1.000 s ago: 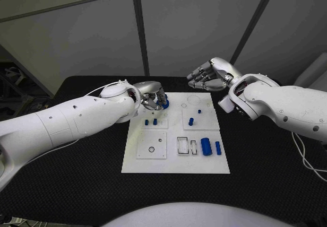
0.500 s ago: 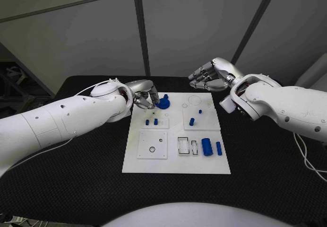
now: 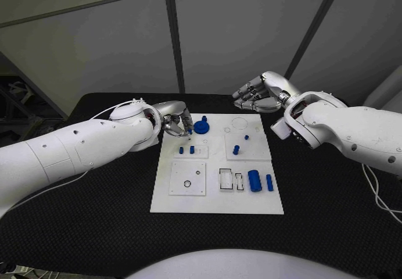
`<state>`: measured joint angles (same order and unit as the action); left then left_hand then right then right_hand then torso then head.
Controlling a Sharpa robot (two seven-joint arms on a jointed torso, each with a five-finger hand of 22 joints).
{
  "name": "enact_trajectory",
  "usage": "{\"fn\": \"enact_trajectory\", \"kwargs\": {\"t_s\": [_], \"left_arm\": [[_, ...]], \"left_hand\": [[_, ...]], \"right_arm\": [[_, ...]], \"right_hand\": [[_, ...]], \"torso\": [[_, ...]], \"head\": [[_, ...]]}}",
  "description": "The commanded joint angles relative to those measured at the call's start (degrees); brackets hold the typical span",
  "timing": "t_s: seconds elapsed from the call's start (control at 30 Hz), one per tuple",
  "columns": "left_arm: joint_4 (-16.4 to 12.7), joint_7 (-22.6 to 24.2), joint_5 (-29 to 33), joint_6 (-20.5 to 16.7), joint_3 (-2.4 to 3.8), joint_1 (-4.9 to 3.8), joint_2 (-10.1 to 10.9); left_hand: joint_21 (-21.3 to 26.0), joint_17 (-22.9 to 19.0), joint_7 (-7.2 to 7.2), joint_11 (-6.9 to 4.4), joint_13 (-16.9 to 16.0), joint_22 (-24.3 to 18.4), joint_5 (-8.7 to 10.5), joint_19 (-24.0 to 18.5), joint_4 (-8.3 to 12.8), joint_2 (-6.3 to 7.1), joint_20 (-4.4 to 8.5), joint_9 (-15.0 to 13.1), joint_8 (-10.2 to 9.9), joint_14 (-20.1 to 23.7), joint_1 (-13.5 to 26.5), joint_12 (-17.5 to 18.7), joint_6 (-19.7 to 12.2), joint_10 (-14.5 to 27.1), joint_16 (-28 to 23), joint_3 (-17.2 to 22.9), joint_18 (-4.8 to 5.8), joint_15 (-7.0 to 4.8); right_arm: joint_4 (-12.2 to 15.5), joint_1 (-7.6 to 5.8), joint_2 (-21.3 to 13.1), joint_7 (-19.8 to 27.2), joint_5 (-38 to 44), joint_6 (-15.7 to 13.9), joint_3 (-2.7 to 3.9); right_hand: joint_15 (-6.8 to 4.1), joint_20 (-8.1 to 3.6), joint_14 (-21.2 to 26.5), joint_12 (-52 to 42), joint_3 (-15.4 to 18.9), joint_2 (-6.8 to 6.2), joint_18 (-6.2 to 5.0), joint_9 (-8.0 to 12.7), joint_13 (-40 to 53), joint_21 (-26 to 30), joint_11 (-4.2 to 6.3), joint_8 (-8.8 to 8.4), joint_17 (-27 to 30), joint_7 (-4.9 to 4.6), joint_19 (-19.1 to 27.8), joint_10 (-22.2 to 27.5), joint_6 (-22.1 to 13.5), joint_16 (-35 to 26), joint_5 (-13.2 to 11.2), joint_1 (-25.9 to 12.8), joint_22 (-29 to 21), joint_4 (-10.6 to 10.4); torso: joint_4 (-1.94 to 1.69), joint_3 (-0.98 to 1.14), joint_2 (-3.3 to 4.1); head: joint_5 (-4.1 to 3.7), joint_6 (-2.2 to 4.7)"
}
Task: Assemble the parts on the task board
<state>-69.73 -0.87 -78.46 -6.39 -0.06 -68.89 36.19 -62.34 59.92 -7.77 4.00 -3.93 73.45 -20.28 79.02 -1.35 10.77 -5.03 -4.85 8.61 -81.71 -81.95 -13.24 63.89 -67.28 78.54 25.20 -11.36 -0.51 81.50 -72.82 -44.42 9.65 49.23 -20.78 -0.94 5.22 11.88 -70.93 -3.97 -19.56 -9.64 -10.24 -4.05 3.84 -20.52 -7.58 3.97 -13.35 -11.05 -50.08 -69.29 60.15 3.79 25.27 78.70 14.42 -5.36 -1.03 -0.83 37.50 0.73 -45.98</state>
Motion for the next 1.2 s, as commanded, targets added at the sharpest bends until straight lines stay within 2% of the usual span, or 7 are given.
{"fn": "enact_trajectory", "kwargs": {"t_s": [0.03, 0.47, 1.2], "left_arm": [[0.06, -0.20, 0.31, 1.13, 0.04, 0.04, -0.07], [0.61, -0.42, 0.31, 2.21, -0.07, 0.41, -0.41], [1.63, -1.25, 0.27, 4.06, -0.28, 0.50, -0.84]], "left_hand": [[-0.27, -0.10, 0.00, 0.01, -0.04, 0.05, 0.32, 0.38, -0.05, 0.06, -0.18, -0.08, -0.23, -0.19, 0.71, 0.24, 0.49, -0.48, -0.21, 0.26, 5.38, 0.12], [-0.24, -0.22, 0.01, 0.00, -0.05, 0.05, 0.32, 0.37, -0.04, 0.06, -0.18, -0.08, -0.24, -0.17, 0.76, 0.30, 0.55, -0.55, -0.25, 0.28, 5.37, 0.11], [0.01, -0.46, 0.04, -0.02, -0.06, -0.08, 0.31, 0.26, 0.03, 0.02, -0.18, -0.07, -0.31, -0.10, 0.76, 0.46, 0.59, -0.62, -0.34, 0.37, 5.31, 0.10]], "right_arm": [[0.04, -0.09, 0.01, 0.42, 0.09, 0.30, 0.04], [0.10, -0.09, 0.01, 0.40, 0.09, 0.32, 0.04], [0.10, -0.09, 0.01, 0.37, 0.09, 0.34, 0.04]], "right_hand": [[-0.11, 0.06, 0.39, 0.26, -0.01, 0.51, -0.18, -0.07, -0.05, 0.21, 0.14, -0.04, 0.07, -0.09, -0.43, 0.39, -0.10, -0.14, 0.09, 0.24, -0.08, 0.23], [-0.11, 0.06, 0.39, 0.26, -0.01, 0.51, -0.18, -0.07, -0.05, 0.21, 0.14, -0.04, 0.07, -0.09, -0.43, 0.39, -0.10, -0.14, 0.09, 0.24, -0.08, 0.23], [-0.11, 0.06, 0.39, 0.26, -0.01, 0.51, -0.18, -0.07, -0.05, 0.21, 0.14, -0.04, 0.07, -0.09, -0.43, 0.39, -0.10, -0.14, 0.09, 0.24, -0.08, 0.23]], "torso": [[0.02, 0.03, 0.01], [0.04, 0.01, 0.00], [0.00, 0.03, -0.01]], "head": [[-0.01, -0.08], [-0.02, -0.22], [-0.01, -0.54]]}}
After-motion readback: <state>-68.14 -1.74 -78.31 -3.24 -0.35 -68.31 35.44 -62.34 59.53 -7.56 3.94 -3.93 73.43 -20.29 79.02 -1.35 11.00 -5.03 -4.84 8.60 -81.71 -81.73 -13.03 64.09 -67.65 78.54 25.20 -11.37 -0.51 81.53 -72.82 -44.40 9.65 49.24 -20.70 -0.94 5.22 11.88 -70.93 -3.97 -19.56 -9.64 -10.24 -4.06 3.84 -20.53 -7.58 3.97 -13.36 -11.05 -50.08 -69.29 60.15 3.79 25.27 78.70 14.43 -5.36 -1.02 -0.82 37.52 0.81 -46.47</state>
